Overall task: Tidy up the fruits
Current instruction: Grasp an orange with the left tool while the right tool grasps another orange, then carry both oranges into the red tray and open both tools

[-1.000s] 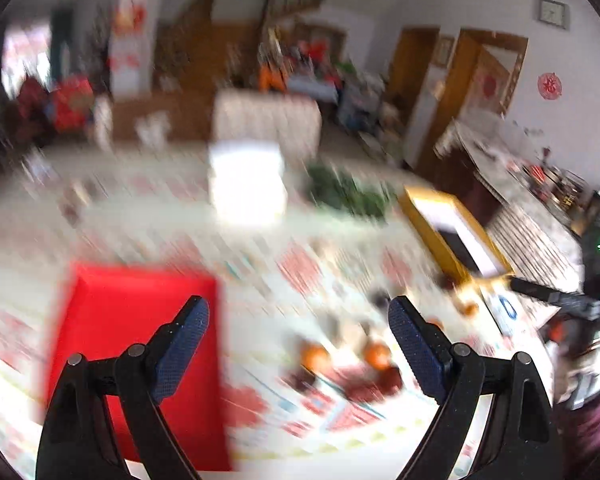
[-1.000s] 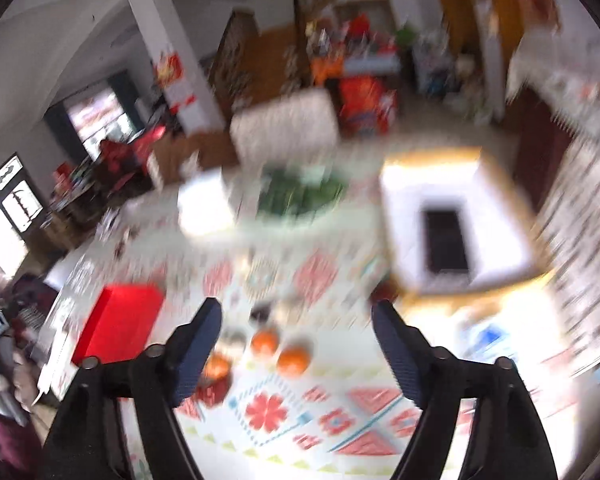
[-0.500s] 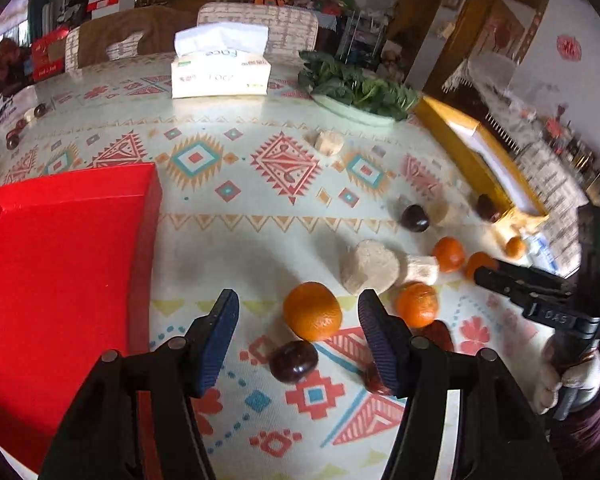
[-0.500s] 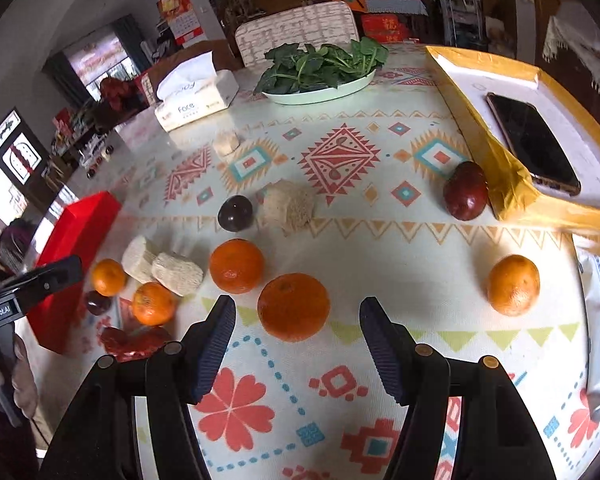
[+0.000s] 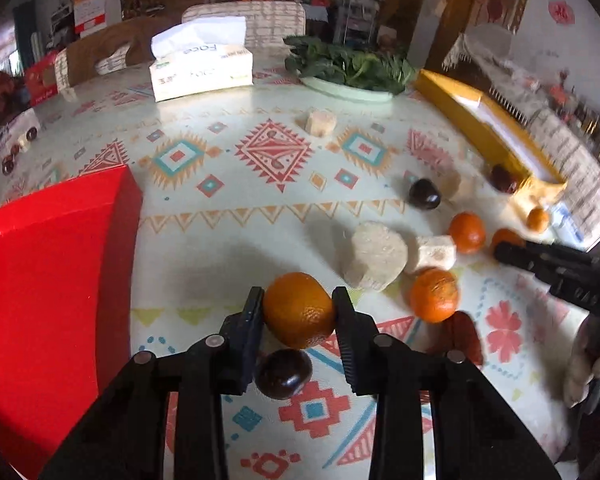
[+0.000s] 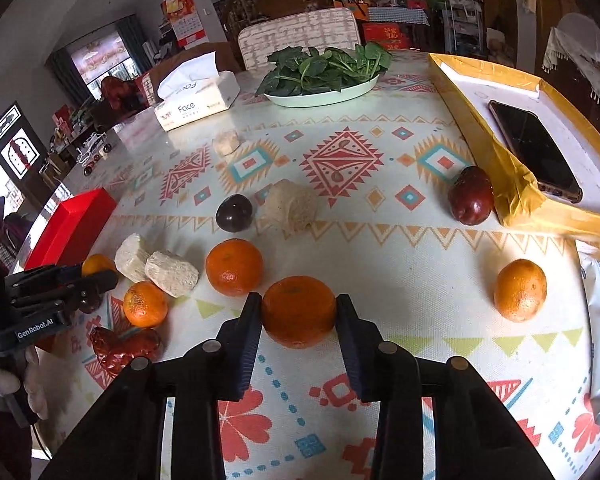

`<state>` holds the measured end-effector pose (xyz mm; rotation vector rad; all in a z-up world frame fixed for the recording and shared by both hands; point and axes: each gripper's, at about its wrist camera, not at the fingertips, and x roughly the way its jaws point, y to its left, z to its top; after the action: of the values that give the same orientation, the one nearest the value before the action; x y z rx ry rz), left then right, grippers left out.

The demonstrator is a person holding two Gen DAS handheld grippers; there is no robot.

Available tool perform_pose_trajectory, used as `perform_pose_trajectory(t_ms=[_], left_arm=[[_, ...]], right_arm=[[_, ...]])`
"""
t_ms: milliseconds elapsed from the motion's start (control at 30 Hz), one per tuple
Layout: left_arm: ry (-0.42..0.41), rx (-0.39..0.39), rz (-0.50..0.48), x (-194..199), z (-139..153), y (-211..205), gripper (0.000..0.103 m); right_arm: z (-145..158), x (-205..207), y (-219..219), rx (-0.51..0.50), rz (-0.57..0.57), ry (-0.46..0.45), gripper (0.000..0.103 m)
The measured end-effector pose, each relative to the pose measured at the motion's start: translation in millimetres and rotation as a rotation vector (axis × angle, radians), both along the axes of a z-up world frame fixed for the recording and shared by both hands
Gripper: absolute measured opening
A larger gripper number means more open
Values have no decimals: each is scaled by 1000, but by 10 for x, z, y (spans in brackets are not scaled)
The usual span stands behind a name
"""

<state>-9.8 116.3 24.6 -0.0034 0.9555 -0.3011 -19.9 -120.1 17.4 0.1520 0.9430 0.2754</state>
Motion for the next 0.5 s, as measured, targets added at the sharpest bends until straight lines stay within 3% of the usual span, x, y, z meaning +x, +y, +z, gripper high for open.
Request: perform_pose_trajectory(t_ms=[267, 400, 500], left_arm=[[-92, -182, 116, -362, 416, 595, 33], [-139, -164, 238, -568, 512, 1140, 33], [-130, -154, 338, -631, 467, 1556, 33]], right_arm=[[341, -203, 166, 6, 24, -51, 40], [576, -286, 562, 23, 108, -83, 40], [707, -305, 1036, 66, 211, -86, 40]])
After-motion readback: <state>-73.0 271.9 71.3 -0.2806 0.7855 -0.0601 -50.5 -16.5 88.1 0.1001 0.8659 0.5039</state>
